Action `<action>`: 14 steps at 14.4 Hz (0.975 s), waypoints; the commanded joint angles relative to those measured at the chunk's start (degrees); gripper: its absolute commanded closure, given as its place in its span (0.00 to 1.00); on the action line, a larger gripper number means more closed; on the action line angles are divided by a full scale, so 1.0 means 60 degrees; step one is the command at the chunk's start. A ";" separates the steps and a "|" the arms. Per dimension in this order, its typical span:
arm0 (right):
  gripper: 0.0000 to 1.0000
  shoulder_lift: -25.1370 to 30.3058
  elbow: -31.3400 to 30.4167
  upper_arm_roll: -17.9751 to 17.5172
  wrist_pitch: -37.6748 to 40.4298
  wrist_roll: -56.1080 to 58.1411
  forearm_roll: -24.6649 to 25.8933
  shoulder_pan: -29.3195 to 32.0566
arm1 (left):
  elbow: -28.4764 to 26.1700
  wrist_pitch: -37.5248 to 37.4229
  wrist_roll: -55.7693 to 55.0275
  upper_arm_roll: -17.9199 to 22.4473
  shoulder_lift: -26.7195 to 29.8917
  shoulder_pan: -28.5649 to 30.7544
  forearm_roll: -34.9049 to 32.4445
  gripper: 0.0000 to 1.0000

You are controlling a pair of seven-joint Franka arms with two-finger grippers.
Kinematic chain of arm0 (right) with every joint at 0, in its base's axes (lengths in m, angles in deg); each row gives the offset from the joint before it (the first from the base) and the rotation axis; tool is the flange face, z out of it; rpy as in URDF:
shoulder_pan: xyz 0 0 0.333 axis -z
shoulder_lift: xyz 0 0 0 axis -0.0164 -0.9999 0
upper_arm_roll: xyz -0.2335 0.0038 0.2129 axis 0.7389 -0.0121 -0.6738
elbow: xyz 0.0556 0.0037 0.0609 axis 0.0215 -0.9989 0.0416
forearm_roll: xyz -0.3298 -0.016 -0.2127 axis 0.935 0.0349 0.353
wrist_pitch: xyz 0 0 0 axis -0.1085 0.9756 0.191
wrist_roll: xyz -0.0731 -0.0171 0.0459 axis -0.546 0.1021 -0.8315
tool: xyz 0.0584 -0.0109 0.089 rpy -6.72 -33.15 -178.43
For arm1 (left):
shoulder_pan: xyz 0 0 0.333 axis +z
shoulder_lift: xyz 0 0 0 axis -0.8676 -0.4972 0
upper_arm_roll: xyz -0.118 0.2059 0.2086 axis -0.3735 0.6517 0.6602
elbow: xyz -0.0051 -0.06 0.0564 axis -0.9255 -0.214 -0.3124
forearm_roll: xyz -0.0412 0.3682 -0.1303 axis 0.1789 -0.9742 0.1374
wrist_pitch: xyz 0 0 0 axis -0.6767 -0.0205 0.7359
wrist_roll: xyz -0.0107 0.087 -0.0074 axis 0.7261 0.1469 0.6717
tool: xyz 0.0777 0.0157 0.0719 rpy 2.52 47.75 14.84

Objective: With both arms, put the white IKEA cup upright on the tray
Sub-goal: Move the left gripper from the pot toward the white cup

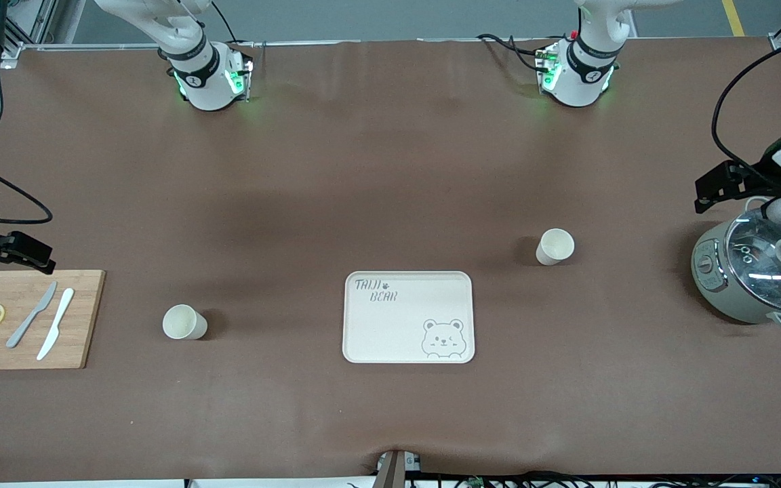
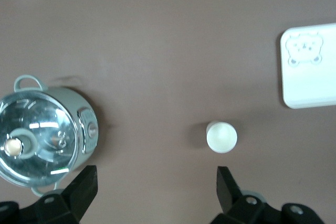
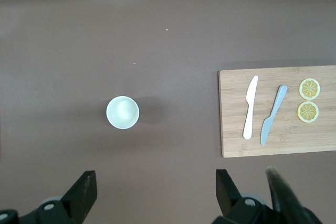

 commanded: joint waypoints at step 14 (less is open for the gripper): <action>0.00 0.0053 0.0028 0.0000 0.0009 -0.0142 0.0089 0.0006 | -0.5918 0.5496 -0.1399 -0.0730 0.1023 -0.0347 0.1014 0.00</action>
